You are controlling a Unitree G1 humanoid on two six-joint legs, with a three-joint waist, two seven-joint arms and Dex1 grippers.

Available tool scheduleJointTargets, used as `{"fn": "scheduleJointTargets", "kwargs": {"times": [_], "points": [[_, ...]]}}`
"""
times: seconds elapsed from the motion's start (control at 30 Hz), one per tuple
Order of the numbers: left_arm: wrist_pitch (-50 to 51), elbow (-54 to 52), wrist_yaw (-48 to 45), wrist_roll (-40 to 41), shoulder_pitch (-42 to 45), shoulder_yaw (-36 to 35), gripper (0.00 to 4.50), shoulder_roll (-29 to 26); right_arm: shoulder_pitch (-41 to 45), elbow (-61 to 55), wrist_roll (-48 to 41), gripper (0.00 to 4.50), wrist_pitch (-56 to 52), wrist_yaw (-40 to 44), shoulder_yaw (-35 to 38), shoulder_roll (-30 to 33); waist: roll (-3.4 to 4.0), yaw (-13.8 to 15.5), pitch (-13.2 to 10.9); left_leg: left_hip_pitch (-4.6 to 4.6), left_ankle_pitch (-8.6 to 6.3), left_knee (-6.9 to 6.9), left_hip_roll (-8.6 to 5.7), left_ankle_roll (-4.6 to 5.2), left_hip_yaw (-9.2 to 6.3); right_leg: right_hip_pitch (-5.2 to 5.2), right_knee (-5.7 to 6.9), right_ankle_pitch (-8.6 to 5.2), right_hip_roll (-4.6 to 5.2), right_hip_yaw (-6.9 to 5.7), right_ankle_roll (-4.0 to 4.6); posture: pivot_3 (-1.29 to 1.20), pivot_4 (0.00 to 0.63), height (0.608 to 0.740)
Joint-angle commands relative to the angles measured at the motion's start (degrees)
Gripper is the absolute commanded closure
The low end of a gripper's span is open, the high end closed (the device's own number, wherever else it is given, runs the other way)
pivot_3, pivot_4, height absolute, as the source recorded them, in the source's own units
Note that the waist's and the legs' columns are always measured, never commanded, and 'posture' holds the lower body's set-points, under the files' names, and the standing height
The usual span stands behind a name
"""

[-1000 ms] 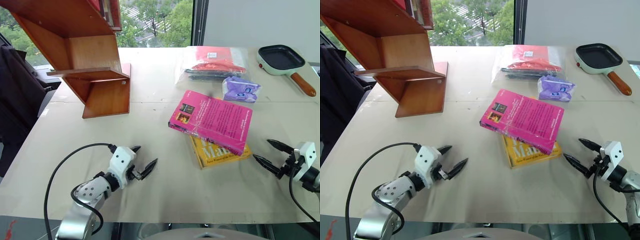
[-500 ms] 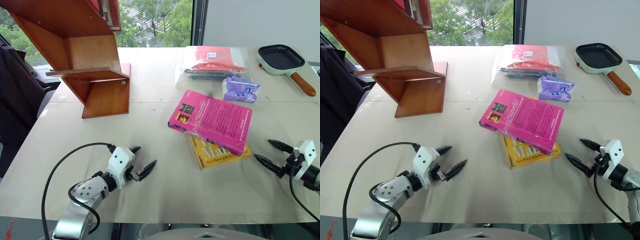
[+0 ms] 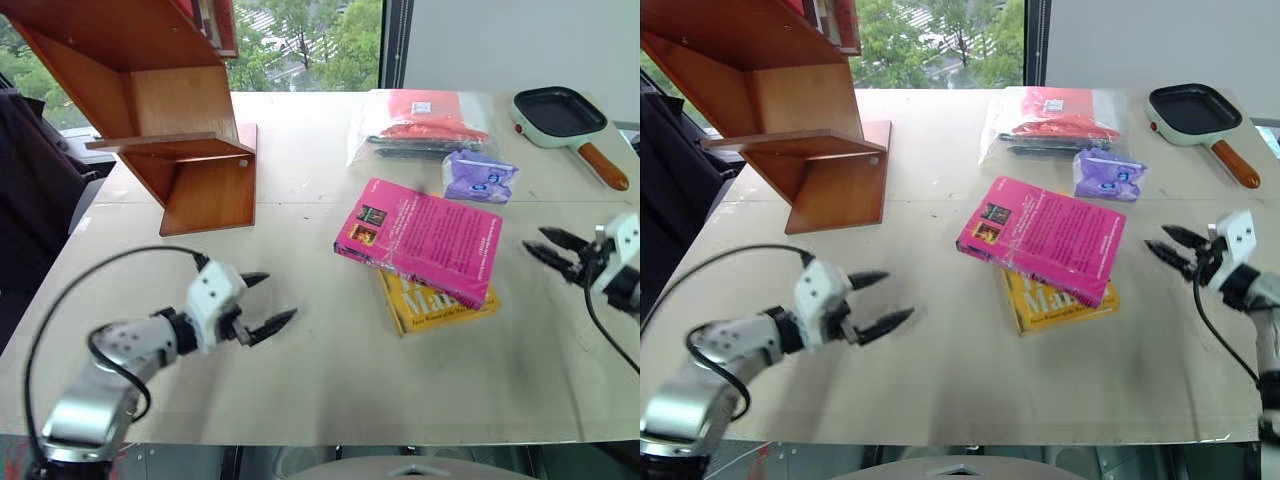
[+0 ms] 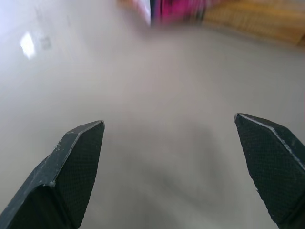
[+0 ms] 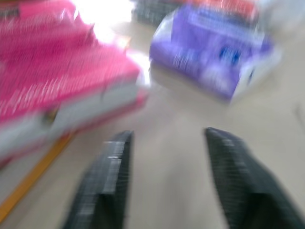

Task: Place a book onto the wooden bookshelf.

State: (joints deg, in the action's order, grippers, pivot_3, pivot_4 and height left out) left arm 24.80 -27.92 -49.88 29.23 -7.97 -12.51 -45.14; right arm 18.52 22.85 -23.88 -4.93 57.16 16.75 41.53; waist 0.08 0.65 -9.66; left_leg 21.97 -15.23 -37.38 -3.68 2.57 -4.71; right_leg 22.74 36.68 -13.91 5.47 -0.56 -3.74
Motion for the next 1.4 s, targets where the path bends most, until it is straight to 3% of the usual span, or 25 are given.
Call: {"fn": "scheduleJointTargets", "kwargs": {"times": [0.03, 0.07, 0.3, 0.67, 1.0, 1.23, 1.4], "points": [[4.15, -4.15, -3.19, 7.49, 3.48, -4.46, 0.0, -3.66, 9.7, 9.1, 4.14, 4.14, 2.29, -0.8, -3.13, -0.55, -0.02, -0.09, -0.04, 0.05, 0.06, 0.02, -0.01, -0.1, 0.0, 0.06, -0.02, 0.01, 0.0, 0.0, -0.01, 0.0, 0.15, 0.74], [4.93, -4.42, -3.62, 8.87, 4.52, -5.2, 0.0, -4.46, 12.31, 11.6, 5.16, 4.44, 2.93, -0.72, -4.09, -0.9, -0.05, -0.22, -0.08, 0.06, 0.13, 0.03, -0.01, -0.23, 0.02, 0.07, -0.02, 0.01, 0.0, 0.01, -0.01, 0.0, 0.15, 0.74], [10.49, -7.03, -6.5, 18.78, 7.49, -11.8, 0.0, -9.18, 25.87, 27.75, 11.62, 4.44, 9.41, 1.57, -9.5, -3.25, -0.1, -1.26, -0.12, 0.86, 0.2, 0.05, -0.02, -0.33, 0.06, 0.83, -0.06, 0.03, -0.21, 0.04, -0.04, 0.0, 0.15, 0.74], [12.57, -9.64, -3.56, 22.69, 8.04, -13.48, 0.0, -8.91, 28.47, 32.28, 12.25, 4.44, 9.8, 8.42, -10.13, -3.17, -0.09, -1.46, -0.13, 0.78, 0.23, 0.03, -0.01, -0.39, 0.11, 0.83, 0.06, 0.05, -0.25, 0.14, -0.02, 0.0, 0.15, 0.74], [11.79, -7.96, -2.54, 20.69, 10.3, -11.14, 0.0, -8.62, 18.99, 14.48, 6.78, 4.44, -0.65, 14.36, -9.01, -1.59, -0.09, -1.39, -0.13, 0.77, 0.25, 0.0, 0.01, -0.43, 0.1, 0.85, 0.12, 0.07, -0.3, 0.18, 0.0, 0.0, 0.15, 0.74], [11.92, -7.33, -3.94, 19.95, 9.39, -11.28, 0.0, -9.56, 4.75, -7.3, 2.86, 4.44, -8.89, 11.98, -8.91, -1.2, -0.08, -1.25, -0.12, 0.76, 0.25, -0.01, 0.04, -0.43, 0.08, 0.85, 0.15, 0.07, -0.24, 0.19, 0.0, 0.0, 0.15, 0.74], [11.94, -7.63, -4.34, 19.93, 8.63, -11.25, 0.0, -9.39, -0.4, -17.04, 0.24, 4.44, -13.89, 9.93, -8.56, -1.08, -0.08, -1.39, -0.11, 0.72, 0.25, -0.05, 0.05, -0.43, 0.12, 0.85, 0.2, 0.1, -0.23, 0.25, 0.04, 0.0, 0.15, 0.74]]}}
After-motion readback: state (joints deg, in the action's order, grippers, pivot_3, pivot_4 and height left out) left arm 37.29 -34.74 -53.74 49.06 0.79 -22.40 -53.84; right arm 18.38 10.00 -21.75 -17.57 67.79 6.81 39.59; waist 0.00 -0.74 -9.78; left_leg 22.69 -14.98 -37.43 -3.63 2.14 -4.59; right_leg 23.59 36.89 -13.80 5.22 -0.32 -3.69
